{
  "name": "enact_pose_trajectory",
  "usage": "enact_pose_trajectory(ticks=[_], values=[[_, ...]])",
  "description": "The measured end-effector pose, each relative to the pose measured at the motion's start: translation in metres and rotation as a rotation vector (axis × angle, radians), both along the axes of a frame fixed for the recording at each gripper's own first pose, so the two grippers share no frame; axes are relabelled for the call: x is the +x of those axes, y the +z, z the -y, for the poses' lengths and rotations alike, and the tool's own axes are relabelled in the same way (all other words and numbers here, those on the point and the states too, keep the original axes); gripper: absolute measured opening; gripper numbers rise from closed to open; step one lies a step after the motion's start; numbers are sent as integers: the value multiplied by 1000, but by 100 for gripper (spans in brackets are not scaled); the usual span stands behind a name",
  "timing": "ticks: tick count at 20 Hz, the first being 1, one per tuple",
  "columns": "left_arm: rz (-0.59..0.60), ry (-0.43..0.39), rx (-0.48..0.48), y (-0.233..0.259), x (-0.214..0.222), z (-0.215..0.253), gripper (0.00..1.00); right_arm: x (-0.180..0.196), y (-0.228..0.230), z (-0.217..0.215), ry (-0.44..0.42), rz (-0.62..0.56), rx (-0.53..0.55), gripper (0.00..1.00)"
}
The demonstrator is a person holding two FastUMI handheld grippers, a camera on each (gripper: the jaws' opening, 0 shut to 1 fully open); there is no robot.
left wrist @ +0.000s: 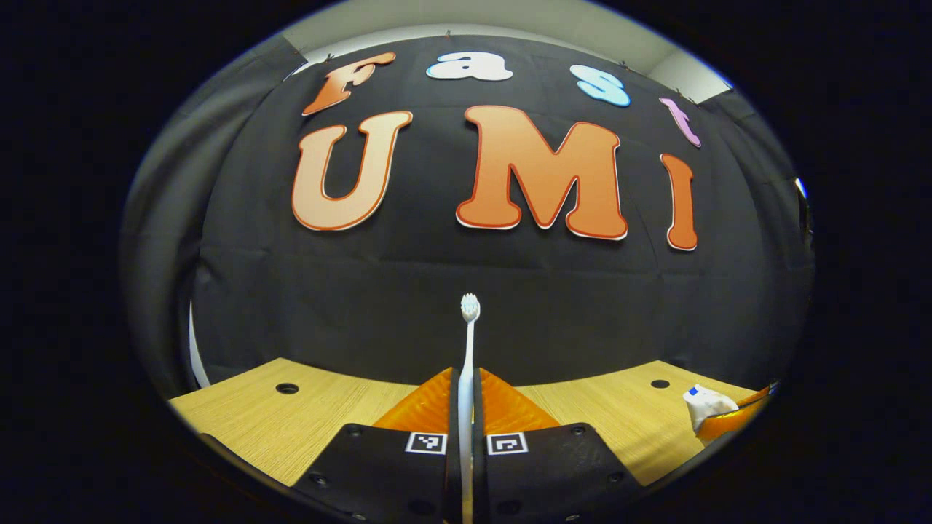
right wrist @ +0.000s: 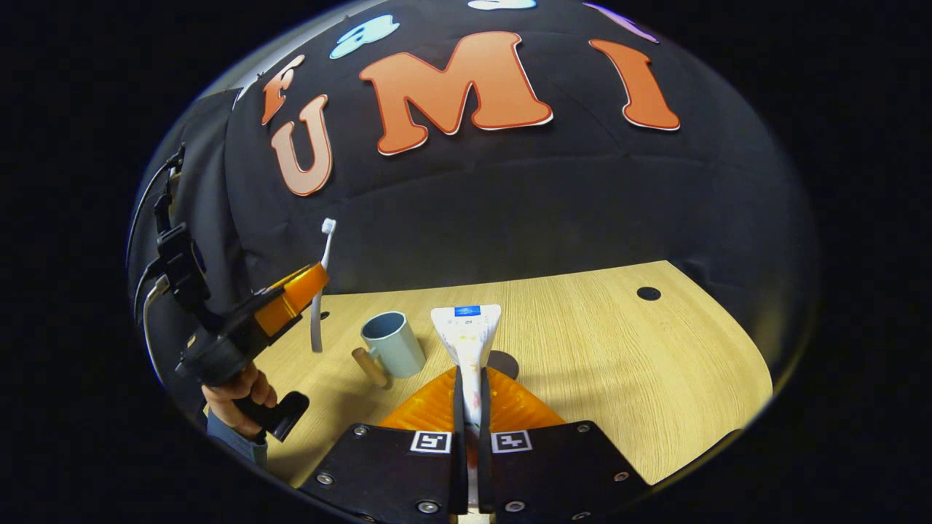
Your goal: Put the toothbrush and toothpaste on the desktop into the cup, then pick up the cup and place it on the coaster on the desktop.
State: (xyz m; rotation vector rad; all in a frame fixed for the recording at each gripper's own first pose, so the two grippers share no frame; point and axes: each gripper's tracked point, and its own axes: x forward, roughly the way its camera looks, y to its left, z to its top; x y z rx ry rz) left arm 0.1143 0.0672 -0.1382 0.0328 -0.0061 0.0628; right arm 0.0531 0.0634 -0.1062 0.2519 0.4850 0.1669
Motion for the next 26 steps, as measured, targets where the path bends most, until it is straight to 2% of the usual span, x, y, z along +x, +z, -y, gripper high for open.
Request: enact_pose_trajectory(ticks=[10, 20, 23, 26], values=[[28, -41, 26, -11, 54, 19, 6, 13, -3, 27, -55, 17, 1, 5], [-53, -41, -25, -58, 85, 12, 6, 44, 32, 18, -50, 158, 39, 6], [-79, -38, -39, -74, 87, 8, 6, 53, 48, 20, -76, 239, 28, 5], [-109, -30, -65, -90, 85, 2, 6, 52, 54, 18, -73, 262, 44, 6]])
